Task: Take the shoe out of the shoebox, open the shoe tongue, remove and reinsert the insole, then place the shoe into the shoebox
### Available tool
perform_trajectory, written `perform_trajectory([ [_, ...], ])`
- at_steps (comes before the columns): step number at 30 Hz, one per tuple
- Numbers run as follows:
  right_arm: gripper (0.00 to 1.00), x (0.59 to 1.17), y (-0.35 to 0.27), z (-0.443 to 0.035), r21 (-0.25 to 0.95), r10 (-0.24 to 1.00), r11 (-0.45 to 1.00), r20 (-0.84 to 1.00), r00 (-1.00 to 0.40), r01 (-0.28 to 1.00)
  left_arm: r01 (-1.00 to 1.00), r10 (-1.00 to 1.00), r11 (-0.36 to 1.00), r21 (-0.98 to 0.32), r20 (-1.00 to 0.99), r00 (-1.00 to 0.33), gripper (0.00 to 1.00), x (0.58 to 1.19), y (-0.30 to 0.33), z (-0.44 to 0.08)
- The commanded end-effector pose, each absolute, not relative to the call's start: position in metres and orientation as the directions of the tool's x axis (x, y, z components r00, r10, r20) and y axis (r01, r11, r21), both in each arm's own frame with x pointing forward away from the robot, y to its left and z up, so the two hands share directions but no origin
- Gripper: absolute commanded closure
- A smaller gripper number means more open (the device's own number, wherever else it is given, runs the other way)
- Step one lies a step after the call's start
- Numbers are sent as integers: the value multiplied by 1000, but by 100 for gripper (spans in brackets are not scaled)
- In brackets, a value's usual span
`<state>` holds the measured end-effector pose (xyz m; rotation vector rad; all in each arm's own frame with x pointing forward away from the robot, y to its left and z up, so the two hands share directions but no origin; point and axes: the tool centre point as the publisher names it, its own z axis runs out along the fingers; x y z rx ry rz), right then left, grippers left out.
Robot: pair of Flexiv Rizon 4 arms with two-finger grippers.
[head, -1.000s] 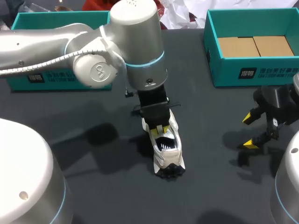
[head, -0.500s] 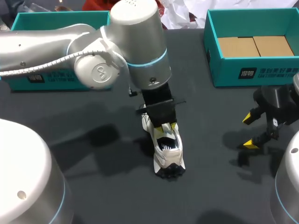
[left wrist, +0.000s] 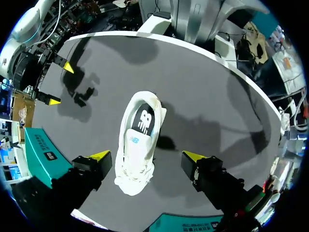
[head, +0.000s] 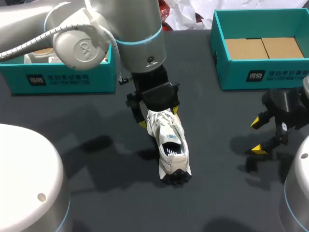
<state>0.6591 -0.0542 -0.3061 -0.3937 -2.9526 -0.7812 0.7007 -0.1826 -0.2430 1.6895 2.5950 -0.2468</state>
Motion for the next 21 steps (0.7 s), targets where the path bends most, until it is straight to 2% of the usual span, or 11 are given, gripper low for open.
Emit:
perform_trajectory([
  [1, 0, 657, -54, -306, 476, 231, 840, 121, -965, 261, 912, 906, 401, -83, -110, -408, 0, 696, -185, -237],
  [6, 0, 657, -54, -306, 476, 231, 840, 121, -965, 261, 912, 906, 401, -83, -110, -408, 0, 696, -185, -237],
  [7, 0, 657, -54, -306, 476, 231, 840, 121, -965, 261, 895, 891, 439, -82, -85, -445, 0, 692, -186, -238],
  [9, 0, 657, -54, -306, 476, 231, 840, 121, -965, 261, 776, 780, 625, -81, 31, -625, 0, 685, -193, -238],
  [10, 0, 657, -54, -306, 476, 231, 840, 121, -965, 261, 644, 645, 764, -49, 93, -758, 0, 685, -197, -238],
  [11, 0, 657, -54, -306, 476, 231, 840, 121, -965, 261, 477, 474, 879, 4, 90, -876, 0, 685, -199, -237],
  [12, 0, 657, -54, -306, 476, 231, 840, 121, -965, 261, 315, 316, 945, 86, 1, -949, 0, 683, -197, -236],
  [21, 0, 657, -54, -306, 476, 231, 840, 121, -965, 261, 315, 316, 945, 86, 1, -949, 0, 683, -197, -236],
])
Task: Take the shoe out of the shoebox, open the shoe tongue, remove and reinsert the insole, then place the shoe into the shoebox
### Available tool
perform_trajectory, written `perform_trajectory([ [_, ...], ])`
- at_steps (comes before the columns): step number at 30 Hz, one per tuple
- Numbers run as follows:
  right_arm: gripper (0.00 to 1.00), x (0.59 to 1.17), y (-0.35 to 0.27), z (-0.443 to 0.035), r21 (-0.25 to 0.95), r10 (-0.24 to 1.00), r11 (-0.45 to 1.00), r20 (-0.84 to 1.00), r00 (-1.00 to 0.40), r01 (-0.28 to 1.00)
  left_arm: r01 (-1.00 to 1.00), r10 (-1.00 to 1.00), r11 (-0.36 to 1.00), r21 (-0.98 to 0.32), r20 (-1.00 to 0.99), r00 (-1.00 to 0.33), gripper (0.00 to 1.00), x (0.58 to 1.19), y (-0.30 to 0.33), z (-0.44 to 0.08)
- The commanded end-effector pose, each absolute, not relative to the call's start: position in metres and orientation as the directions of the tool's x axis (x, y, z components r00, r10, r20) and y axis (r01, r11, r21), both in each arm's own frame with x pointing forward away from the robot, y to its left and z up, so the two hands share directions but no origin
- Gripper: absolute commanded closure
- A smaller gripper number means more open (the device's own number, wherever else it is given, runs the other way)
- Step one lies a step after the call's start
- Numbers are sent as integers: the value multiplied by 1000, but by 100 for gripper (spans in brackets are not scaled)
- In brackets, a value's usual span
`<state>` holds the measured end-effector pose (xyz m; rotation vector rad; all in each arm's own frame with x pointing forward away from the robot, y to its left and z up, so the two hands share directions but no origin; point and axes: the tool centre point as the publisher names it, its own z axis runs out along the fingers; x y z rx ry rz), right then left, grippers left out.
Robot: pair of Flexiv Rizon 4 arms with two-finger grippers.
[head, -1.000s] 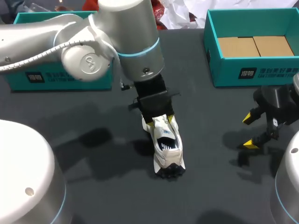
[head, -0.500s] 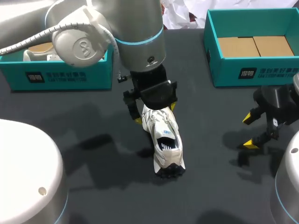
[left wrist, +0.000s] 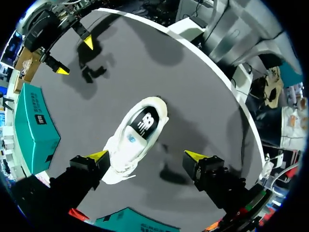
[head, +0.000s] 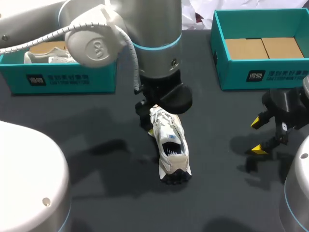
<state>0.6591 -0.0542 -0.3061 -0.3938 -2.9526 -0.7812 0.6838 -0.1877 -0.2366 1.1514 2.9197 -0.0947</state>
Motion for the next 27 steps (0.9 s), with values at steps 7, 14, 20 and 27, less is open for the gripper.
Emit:
perform_trajectory([
  [7, 0, 657, -54, -306, 476, 231, 840, 121, -965, 261, 55, 54, 998, 4, 162, -985, 0, 678, -203, -246],
  [14, 0, 657, -54, -306, 476, 231, 840, 121, -965, 261, -172, -175, 985, 33, 193, -965, 0, 672, -204, -244],
  [20, 0, 657, -54, -306, 476, 231, 840, 121, -965, 261, -172, -175, 985, 33, 193, -965, 0, 672, -204, -244],
  [27, 0, 657, -54, -306, 476, 231, 840, 121, -965, 261, -269, -264, 963, 2, 197, -944, 0, 647, -214, -270],
])
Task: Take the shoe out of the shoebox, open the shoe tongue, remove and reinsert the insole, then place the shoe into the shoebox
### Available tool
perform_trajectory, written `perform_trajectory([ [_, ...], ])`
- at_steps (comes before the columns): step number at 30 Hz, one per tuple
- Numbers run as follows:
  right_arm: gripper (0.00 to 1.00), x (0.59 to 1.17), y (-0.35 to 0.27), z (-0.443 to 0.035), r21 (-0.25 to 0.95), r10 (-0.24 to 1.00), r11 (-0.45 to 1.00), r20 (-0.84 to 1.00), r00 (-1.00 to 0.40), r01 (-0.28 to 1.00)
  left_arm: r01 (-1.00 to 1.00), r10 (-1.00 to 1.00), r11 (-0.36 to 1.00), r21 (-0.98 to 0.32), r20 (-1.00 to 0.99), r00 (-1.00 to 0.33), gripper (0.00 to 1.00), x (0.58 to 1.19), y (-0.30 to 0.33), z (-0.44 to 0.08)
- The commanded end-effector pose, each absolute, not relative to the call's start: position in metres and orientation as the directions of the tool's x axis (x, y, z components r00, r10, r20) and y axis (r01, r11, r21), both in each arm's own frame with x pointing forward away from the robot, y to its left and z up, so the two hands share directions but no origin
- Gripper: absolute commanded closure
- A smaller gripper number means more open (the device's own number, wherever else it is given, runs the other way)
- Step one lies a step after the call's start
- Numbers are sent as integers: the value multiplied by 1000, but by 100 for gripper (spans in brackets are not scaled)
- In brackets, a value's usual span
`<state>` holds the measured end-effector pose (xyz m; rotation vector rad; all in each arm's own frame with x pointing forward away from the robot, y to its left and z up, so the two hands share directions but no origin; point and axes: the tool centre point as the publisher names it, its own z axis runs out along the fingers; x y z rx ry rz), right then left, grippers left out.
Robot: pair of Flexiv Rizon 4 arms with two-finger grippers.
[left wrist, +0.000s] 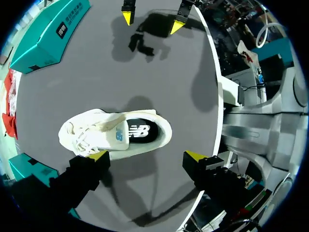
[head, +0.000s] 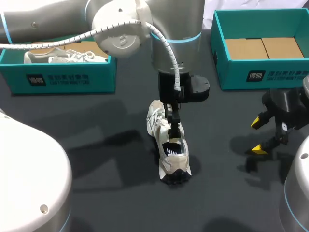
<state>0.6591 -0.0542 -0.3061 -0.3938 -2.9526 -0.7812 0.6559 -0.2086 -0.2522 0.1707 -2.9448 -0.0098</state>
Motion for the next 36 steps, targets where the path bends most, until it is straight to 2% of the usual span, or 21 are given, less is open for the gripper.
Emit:
perform_trajectory([
  [1, 0, 657, -54, -306, 476, 231, 840, 121, -965, 261, -268, -263, 964, 0, 191, -946, 0, 644, -215, -272],
  [8, 0, 657, -54, -306, 476, 231, 840, 121, -965, 261, -254, -246, 967, -30, 173, -954, 0, 630, -221, -285],
  [12, 0, 657, -54, -306, 476, 231, 840, 121, -965, 261, -214, -214, 977, 17, 145, -966, 0, 626, -224, -287],
  [21, 0, 657, -54, -306, 476, 231, 840, 121, -965, 261, -214, -214, 977, 17, 145, -966, 0, 626, -224, -287],
  [24, 0, 657, -54, -306, 476, 231, 840, 121, -965, 261, -213, -215, 977, 30, 148, -965, 0, 624, -232, -302],
  [26, 0, 657, -54, -306, 476, 231, 840, 121, -965, 261, -232, -233, 972, 25, 139, -962, 5, 622, -235, -309],
  [33, 0, 657, -54, -306, 476, 231, 840, 121, -965, 261, -243, -240, 970, -4, 125, -963, 6, 620, -240, -322],
  [36, 0, 657, -54, -306, 476, 231, 840, 121, -965, 261, -251, -248, 968, -10, 125, -961, 11, 619, -242, -330],
])
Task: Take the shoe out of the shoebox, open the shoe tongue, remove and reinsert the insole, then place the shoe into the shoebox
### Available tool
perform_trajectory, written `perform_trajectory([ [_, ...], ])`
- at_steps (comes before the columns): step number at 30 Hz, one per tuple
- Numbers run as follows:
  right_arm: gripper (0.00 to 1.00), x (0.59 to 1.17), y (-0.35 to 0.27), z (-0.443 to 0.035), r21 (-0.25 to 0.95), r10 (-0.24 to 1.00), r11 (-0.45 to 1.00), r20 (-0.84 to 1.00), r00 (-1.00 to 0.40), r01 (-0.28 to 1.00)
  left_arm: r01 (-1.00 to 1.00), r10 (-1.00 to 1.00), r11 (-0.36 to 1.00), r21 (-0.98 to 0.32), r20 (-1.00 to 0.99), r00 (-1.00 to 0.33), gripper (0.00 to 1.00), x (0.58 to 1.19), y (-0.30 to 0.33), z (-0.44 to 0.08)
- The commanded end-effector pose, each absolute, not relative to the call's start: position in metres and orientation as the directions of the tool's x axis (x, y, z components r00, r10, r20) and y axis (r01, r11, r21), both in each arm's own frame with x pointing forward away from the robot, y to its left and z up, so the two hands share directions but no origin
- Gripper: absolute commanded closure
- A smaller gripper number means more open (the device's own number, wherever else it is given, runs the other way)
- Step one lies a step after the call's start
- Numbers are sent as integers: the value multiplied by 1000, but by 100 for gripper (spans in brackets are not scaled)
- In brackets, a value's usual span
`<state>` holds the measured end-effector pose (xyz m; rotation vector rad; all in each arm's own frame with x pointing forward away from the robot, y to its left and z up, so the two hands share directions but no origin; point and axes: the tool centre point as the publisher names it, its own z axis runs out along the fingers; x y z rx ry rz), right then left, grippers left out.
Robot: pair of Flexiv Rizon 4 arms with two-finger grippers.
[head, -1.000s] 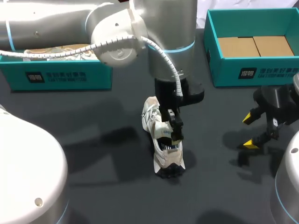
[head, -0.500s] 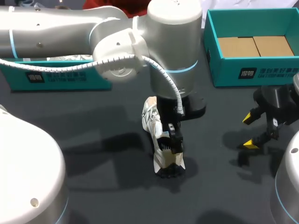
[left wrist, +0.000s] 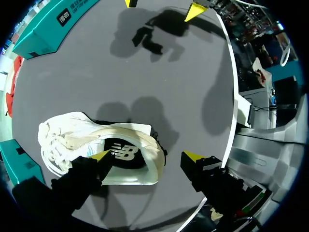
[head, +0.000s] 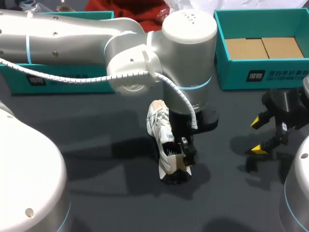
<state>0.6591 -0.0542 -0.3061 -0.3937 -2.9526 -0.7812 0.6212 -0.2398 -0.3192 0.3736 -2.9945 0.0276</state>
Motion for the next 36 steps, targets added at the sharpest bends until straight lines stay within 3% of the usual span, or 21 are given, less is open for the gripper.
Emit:
perform_trajectory([
  [1, 0, 657, -54, -306, 476, 231, 840, 121, -965, 261, -249, -246, 968, -11, 126, -961, 11, 618, -242, -332],
  [20, 0, 657, -54, -306, 476, 231, 840, 121, -965, 261, -247, -242, 968, -48, 98, -965, 35, 603, -237, -360],
  [26, 0, 657, -54, -306, 476, 231, 840, 121, -965, 261, -253, -250, 966, -44, 76, -965, 34, 601, -238, -368],
  [36, 0, 657, -54, -306, 476, 231, 840, 121, -965, 261, -260, -256, 965, -35, 82, -963, 41, 603, -240, -379],
])
